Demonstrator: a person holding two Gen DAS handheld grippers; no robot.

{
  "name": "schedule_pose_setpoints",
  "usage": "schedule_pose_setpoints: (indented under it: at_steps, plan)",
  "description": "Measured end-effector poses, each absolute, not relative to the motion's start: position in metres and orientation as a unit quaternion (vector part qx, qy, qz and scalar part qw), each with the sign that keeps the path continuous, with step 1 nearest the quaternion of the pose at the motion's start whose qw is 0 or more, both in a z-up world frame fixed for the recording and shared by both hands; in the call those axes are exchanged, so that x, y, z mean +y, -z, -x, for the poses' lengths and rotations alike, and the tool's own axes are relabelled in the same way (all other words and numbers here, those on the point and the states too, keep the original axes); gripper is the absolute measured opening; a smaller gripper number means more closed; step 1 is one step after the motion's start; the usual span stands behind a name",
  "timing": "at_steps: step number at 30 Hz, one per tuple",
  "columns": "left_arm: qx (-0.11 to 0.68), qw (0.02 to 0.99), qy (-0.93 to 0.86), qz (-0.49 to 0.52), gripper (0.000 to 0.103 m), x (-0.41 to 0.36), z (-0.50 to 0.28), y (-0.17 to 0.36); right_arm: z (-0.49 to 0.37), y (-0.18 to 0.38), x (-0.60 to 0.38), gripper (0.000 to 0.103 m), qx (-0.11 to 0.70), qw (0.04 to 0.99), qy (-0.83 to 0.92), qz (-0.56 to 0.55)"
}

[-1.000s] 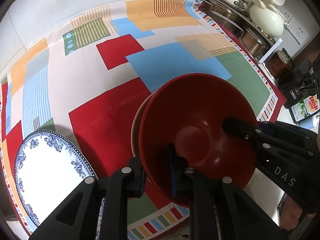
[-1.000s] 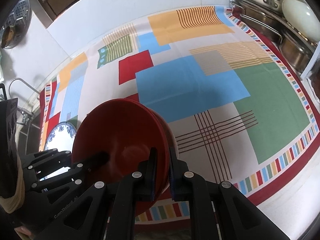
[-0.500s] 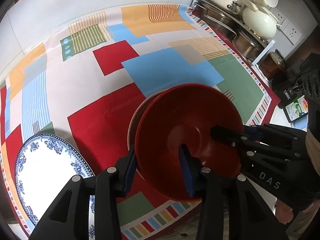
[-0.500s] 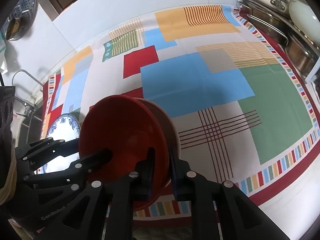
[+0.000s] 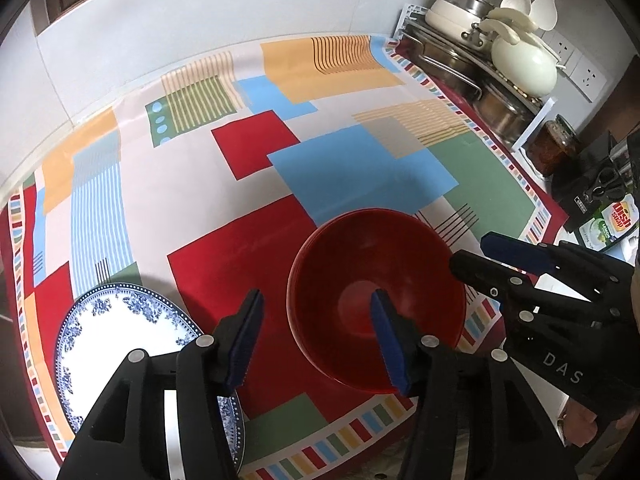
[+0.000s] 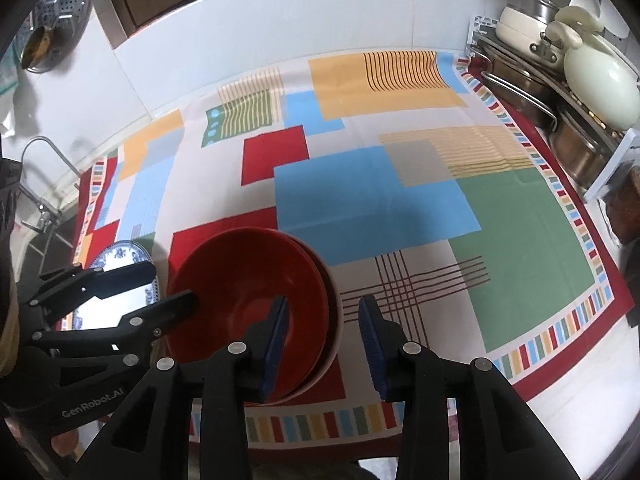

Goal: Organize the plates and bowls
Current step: 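Lower the red bowl into the pink bowl and open both grippers, then close both grippers on the rims of the nested bowl stack, then lift the bowl stack and carry it over the blue-and-white plates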

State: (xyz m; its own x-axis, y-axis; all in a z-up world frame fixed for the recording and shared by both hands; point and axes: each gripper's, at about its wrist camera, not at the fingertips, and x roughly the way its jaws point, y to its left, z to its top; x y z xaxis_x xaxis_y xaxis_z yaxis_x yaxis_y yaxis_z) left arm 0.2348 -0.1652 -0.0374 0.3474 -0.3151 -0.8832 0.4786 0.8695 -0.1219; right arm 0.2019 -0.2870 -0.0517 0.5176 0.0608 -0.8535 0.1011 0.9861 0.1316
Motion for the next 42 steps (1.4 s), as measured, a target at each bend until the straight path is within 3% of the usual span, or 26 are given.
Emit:
schedule_pose_setpoints:
  at_steps: [11,31,42]
  plan:
    - [0.504,0.828,0.228,-0.084,0.061,-0.160,-0.236,0.033,-0.201,0.046,-0.294,0.037,0.477,0.872,0.030,-0.106]
    - [0.572,0.788,0.219,-0.065,0.060,-0.170,-0.255,0.093,-0.215,0.104,-0.305,0.040,0.519,0.834,0.017,-0.187]
    - [0.603,0.762,0.232,-0.042,0.040,-0.173,-0.258,0.109,-0.218,0.120,-0.303,0.035,0.544,0.811,0.004,-0.214]
